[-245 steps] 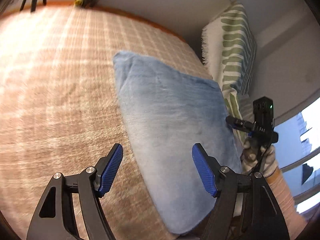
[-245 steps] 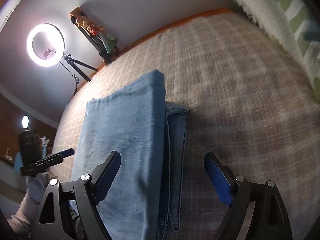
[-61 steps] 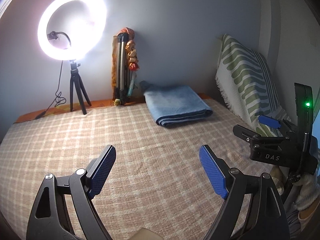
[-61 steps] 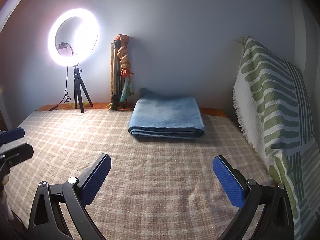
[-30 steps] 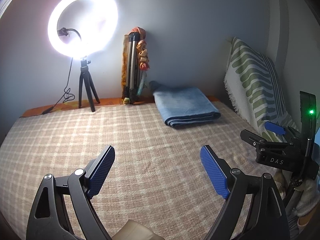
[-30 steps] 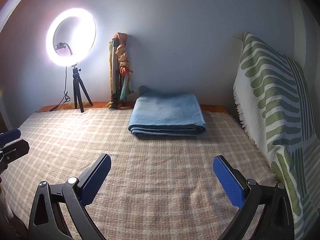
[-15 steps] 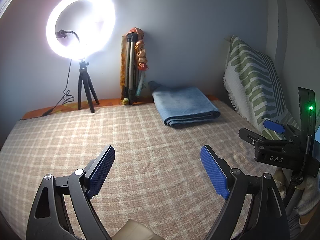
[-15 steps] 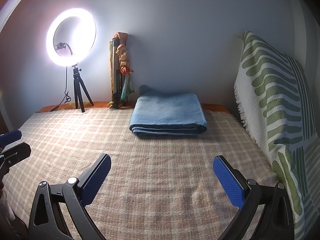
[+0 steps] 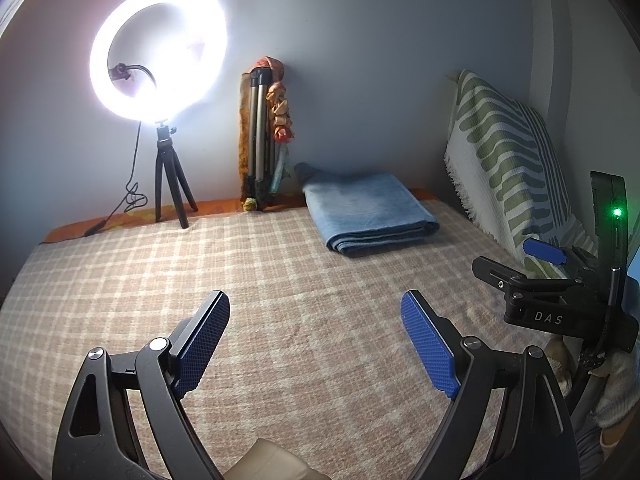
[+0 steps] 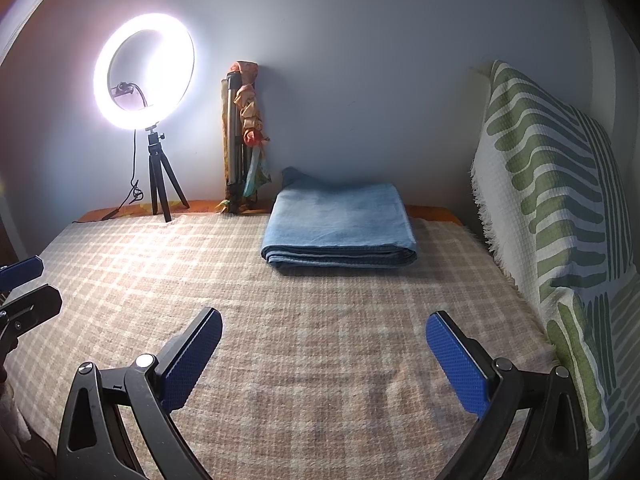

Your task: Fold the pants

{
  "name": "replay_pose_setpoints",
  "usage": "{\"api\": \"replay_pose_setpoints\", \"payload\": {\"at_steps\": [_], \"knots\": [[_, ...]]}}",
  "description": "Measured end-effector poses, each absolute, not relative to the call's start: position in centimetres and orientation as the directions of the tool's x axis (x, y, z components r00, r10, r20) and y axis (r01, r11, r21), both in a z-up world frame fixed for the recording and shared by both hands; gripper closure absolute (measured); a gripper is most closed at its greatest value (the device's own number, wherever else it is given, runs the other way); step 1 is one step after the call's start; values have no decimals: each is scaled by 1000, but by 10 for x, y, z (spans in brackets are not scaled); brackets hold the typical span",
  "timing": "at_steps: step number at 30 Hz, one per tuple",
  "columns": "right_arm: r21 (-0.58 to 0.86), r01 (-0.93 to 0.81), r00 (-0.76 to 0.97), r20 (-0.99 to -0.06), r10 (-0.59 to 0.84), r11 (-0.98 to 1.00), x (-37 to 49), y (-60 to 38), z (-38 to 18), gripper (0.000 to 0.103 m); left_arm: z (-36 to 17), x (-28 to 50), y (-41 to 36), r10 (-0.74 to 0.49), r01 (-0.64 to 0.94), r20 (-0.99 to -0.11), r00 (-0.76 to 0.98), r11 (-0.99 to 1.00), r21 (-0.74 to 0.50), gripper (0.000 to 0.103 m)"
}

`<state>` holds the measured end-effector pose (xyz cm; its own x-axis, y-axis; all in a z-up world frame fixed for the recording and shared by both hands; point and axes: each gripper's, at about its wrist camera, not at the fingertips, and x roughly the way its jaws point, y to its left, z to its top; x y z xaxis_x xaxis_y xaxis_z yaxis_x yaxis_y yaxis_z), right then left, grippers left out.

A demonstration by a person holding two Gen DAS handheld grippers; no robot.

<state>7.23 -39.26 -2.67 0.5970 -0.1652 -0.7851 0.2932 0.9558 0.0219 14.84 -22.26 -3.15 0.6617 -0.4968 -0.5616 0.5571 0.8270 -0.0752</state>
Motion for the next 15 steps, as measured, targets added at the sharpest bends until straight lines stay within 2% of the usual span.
{"api": "replay_pose_setpoints", "payload": {"at_steps": [15], "knots": [[38, 300, 592, -791, -155, 953, 73, -396, -29, 0, -31, 148, -221, -491, 553, -549, 677, 831, -62, 15]]}}
